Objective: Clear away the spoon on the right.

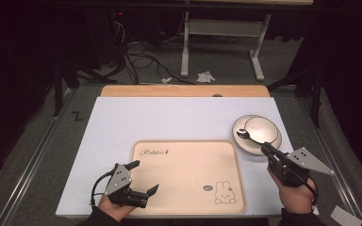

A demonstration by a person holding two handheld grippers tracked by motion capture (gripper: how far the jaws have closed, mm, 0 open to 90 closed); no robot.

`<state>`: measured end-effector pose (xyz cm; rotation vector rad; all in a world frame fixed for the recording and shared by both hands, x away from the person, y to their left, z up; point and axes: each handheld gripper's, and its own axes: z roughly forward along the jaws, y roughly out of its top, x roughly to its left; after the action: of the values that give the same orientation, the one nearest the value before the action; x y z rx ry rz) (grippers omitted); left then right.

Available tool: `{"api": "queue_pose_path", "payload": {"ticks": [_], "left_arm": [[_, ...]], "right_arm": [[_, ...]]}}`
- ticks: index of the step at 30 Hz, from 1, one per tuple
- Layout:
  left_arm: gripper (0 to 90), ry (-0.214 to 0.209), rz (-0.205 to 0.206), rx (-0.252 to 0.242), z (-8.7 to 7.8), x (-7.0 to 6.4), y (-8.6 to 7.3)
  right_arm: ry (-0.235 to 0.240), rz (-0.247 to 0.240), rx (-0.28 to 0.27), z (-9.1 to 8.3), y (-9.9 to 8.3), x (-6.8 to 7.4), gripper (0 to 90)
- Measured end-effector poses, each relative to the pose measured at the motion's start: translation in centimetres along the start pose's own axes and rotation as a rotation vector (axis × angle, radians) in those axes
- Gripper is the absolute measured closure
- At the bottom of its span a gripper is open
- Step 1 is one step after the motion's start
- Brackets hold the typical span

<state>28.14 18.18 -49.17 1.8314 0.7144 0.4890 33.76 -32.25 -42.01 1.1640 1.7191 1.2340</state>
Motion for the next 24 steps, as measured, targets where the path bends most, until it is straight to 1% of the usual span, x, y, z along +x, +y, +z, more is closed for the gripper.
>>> {"api": "queue_pose_path", "payload": {"ticks": [2,3,5,7,9,10,12,13,14,16,18,19,24], "left_arm": [[0.0,0.006,-0.005,-0.004,0.0,0.1,0.0],[0.0,0.007,-0.008,-0.005,-0.1,0.1,0.0],[0.0,0.008,-0.010,-0.007,-0.1,0.2,0.0],[0.0,0.007,-0.011,-0.008,-0.1,0.2,0.0],[0.0,0.008,-0.008,-0.009,-0.1,0.1,0.0],[0.0,0.008,-0.008,-0.009,-0.1,0.1,0.0],[0.0,0.009,-0.008,-0.011,-0.2,0.1,0.0],[0.0,0.010,-0.010,-0.015,-0.2,0.2,0.1],[0.0,0.011,-0.012,-0.019,-0.2,0.2,0.1],[0.0,0.011,-0.014,-0.020,-0.2,0.2,0.1],[0.0,0.012,-0.014,-0.023,-0.3,0.3,0.1],[0.0,0.015,-0.013,-0.027,-0.3,0.3,0.1],[0.0,0.023,-0.019,-0.043,-0.6,0.4,0.2]], "right_arm": [[0.010,-0.008,0.000,-0.1,0.1,0.4,84.6],[0.023,-0.014,-0.004,-0.1,0.1,0.6,84.7],[0.028,-0.019,-0.003,-0.1,0.1,0.9,84.7],[0.045,-0.037,-0.003,-0.2,0.2,1.8,84.6],[0.063,-0.039,-0.006,-0.2,0.3,2.3,84.6],[0.063,-0.039,-0.006,-0.2,0.3,2.3,84.6],[0.087,-0.047,-0.005,-0.2,0.3,3.3,84.6],[0.087,-0.047,-0.005,-0.2,0.3,3.3,84.6],[0.105,-0.055,-0.002,-0.1,0.2,3.9,84.7],[0.110,-0.061,0.003,-0.1,0.2,4.1,84.7],[0.124,-0.065,0.009,0.1,0.1,4.7,84.6],[0.139,-0.076,0.015,0.3,0.0,5.3,84.7],[0.178,-0.095,0.030,0.8,-0.2,6.9,84.6]]}}
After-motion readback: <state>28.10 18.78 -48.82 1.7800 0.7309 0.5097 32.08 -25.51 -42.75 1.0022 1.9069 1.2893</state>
